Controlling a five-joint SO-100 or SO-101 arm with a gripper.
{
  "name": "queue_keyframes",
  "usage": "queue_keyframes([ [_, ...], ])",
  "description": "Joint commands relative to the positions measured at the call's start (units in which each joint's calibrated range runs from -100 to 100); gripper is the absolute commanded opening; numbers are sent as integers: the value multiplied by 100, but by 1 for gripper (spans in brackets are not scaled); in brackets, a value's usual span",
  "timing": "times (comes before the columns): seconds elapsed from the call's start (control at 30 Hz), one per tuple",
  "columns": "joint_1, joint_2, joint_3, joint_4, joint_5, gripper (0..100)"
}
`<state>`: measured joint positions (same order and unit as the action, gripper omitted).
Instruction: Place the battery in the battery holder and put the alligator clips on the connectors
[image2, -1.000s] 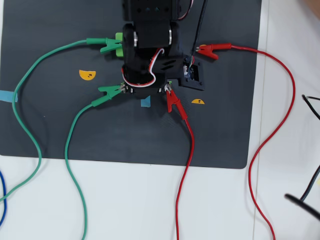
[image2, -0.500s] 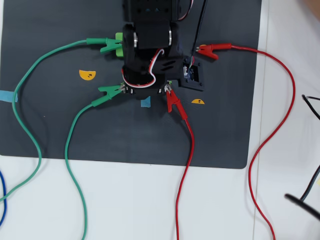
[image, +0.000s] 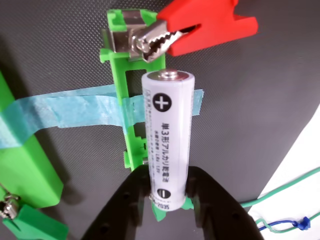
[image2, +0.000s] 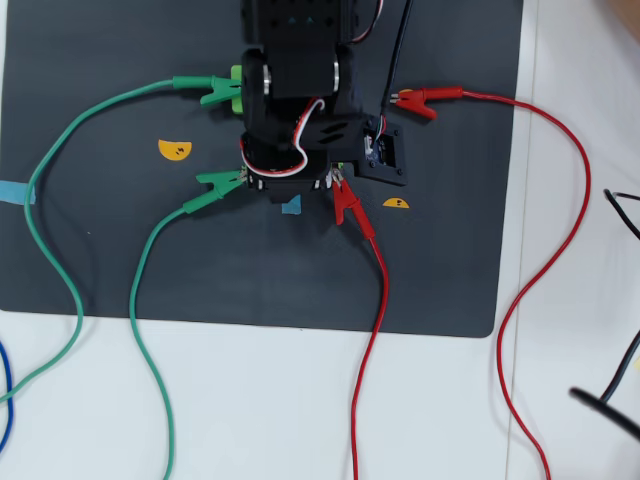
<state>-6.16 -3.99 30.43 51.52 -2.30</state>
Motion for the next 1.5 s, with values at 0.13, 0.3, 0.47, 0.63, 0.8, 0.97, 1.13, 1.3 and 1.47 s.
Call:
queue_keyframes([
  [0.13, 56, 335, -122, -60, -28, 1],
  [0.3, 25, 335, -122, -60, -28, 1],
  [0.47, 5, 335, -122, -60, -28, 1],
  [0.63, 5, 335, -113, -60, -28, 1],
  [0.8, 5, 335, -113, -60, -2, 1],
  [0.97, 5, 335, -113, -60, 9, 2],
  [1.13, 5, 335, -96, -60, 19, 8],
  [1.3, 5, 335, -78, -60, 19, 9],
  [1.47, 5, 318, -69, -60, 19, 9],
])
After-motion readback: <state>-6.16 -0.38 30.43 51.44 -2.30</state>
